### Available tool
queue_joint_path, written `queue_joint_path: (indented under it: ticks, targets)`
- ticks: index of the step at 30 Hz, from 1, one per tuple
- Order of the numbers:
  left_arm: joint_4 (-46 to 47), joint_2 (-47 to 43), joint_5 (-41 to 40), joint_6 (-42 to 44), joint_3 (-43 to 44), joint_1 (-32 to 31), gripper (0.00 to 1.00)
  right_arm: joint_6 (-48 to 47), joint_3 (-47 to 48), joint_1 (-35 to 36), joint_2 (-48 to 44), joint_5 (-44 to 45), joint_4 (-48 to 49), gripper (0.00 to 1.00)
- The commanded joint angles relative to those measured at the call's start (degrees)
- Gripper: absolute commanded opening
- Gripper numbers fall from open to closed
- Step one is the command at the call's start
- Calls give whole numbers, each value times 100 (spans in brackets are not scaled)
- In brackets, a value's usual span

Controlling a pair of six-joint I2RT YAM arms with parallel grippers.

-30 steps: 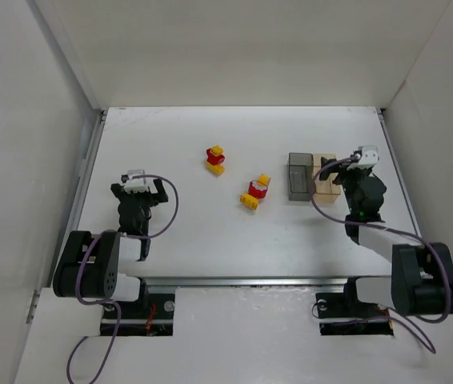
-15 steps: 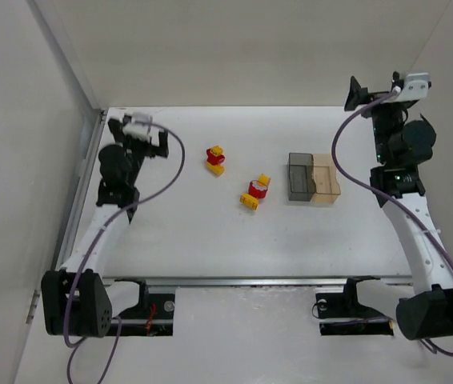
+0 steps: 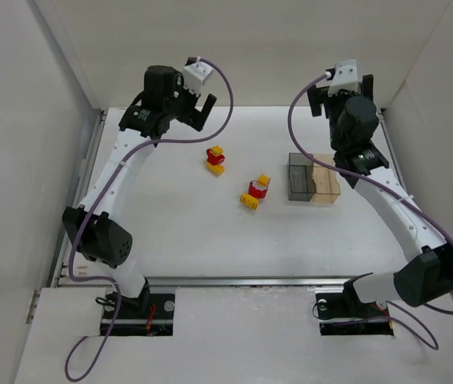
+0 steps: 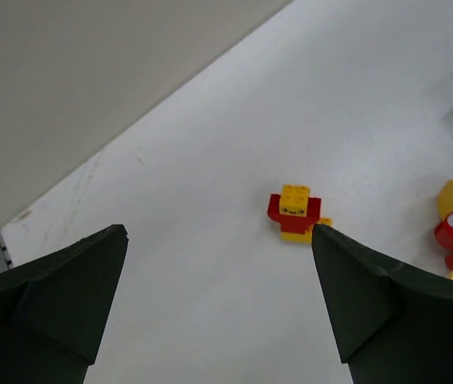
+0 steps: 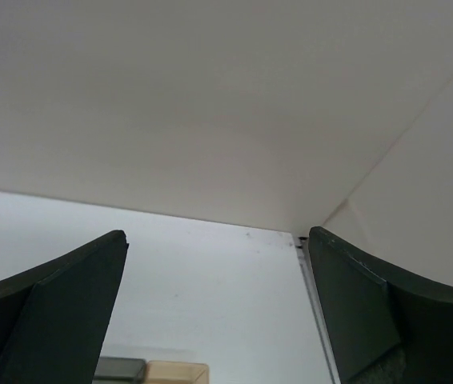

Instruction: Sort the legos into containers by color

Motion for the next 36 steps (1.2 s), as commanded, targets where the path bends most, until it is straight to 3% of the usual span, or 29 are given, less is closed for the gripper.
queue_joint_path:
  ticks: [1, 3, 6, 11, 14, 17, 20, 26, 36]
  targets:
    - [286, -497, -304, -447, -506, -83, 100, 378, 80, 121, -228, -910, -467, 100]
    - [789, -567, -36, -950, -860, -83, 100, 929, 221, 121, -176, -1424, -985, 100]
    - [790, -419, 669, -478, -1449, -83, 100, 1537, 300, 121, 44, -2277, -1129, 100]
    - [842, 431, 293, -538, -2013, -136, 96, 2005, 195, 287, 176, -2806, -1181, 100]
    - [1245, 767, 160, -740, -2066, -136, 90, 2067, 63, 350, 291, -2692, -1181, 100]
    - [1966, 821, 299, -881, -2451, -136, 90, 2312, 63, 420, 448, -2534, -1181, 100]
    - [2055, 890, 301, -776, -2584, -189, 90, 2383, 133, 420, 650, -2534, -1181, 100]
    - [2642, 1251, -279, -889, -2751, -189, 88, 2383, 248, 420, 844, -2595, -1181, 100]
    - [2662, 1832, -139, -1013, -2409, -347, 80, 2383, 476, 420, 1072, -2375, -1181, 100]
